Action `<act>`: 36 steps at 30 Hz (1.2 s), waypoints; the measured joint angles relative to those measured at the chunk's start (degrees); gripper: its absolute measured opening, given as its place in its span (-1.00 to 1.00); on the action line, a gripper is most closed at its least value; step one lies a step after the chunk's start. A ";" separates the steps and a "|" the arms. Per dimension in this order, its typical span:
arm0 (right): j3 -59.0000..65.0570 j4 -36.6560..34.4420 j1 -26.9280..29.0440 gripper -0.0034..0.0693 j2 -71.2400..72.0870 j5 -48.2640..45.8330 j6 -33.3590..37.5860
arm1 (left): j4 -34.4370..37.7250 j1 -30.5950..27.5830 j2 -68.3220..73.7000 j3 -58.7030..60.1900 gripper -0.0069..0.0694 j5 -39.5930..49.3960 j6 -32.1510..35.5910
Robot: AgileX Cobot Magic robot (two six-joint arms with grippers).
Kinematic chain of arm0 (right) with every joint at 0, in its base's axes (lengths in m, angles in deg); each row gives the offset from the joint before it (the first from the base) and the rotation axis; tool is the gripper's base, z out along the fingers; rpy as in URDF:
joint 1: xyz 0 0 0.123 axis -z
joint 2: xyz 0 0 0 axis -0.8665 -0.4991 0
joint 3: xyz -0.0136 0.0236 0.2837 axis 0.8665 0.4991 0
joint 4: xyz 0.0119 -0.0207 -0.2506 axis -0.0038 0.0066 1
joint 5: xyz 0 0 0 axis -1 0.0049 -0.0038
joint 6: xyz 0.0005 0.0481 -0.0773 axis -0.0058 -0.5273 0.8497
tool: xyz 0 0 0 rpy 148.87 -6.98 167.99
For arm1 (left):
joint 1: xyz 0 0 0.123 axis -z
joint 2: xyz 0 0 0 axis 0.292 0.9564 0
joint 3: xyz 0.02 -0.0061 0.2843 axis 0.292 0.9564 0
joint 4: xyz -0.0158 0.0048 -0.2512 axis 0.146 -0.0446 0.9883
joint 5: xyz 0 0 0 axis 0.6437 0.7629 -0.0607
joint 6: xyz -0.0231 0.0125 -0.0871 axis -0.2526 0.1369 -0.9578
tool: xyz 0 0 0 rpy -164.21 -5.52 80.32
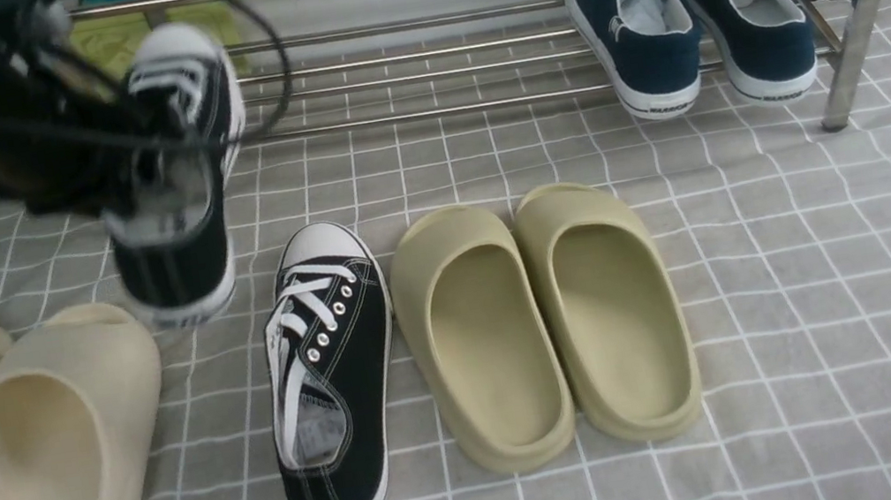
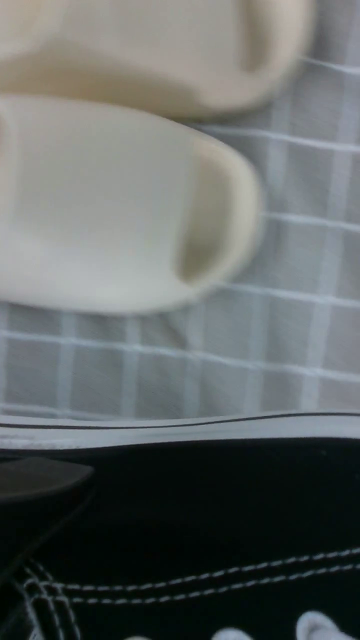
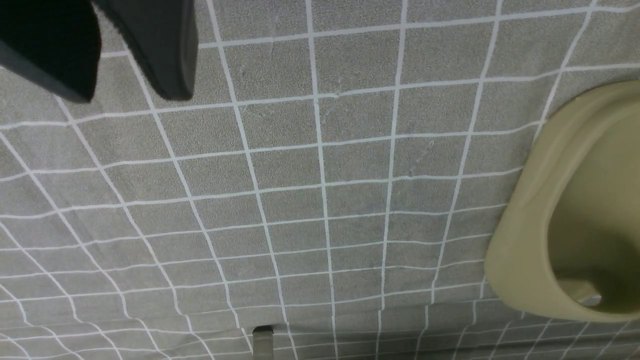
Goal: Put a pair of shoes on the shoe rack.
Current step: Use the left arm to put a shoe into the shoe rack, then use the left arm to grab the shoe closest to it
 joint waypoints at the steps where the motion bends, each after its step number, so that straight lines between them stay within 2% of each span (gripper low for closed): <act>1: 0.00 0.00 0.00 -0.25 0.00 0.00 0.00 | 0.39 0.00 3.05 -4.28 -0.85 0.94 0.06; 8: 0.00 0.00 0.00 -0.25 0.00 0.00 0.00 | 0.52 0.06 19.42 -22.76 -0.85 0.45 0.45; 12: 0.00 0.00 0.00 -0.25 0.00 0.00 0.00 | 0.05 0.06 28.22 -33.92 -0.85 -1.89 -2.56; 18: 0.00 0.00 0.00 -0.25 0.00 0.00 0.00 | -2.82 0.06 32.91 -37.04 -0.83 -8.56 -3.55; 21: 0.00 0.00 0.00 -0.25 0.00 0.00 0.00 | -3.77 0.06 33.96 -37.04 -0.69 -10.16 -3.61; 22: 0.00 0.00 0.00 -0.25 0.00 0.00 0.00 | -3.82 0.06 34.09 -37.25 -0.47 -11.87 -3.76; 25: 0.00 0.00 0.00 -0.25 0.00 0.00 0.00 | -3.82 0.06 32.93 -37.49 -0.08 -10.96 -4.13; 26: 0.00 0.00 0.00 -0.25 0.00 0.00 0.00 | -3.82 0.10 32.21 -37.49 0.04 -9.53 -4.41; 27: 0.00 0.00 0.00 -0.25 0.00 0.00 0.00 | -3.82 0.10 32.01 -37.49 0.04 -9.53 -4.49; 29: 0.00 0.00 0.00 -0.25 0.00 0.00 0.00 | -3.82 0.10 28.71 -37.49 0.24 -3.18 -4.76; 31: 0.00 0.00 0.00 -0.25 0.00 0.00 0.00 | -3.75 0.10 27.08 -37.49 0.28 0.86 -4.82; 32: 0.00 0.00 0.00 -0.25 0.00 0.00 0.00 | -3.60 0.10 24.12 -37.49 0.30 7.74 -4.40; 36: 0.00 0.00 0.00 -0.25 0.00 0.00 0.00 | -2.75 0.10 17.80 -36.68 0.27 16.20 -0.98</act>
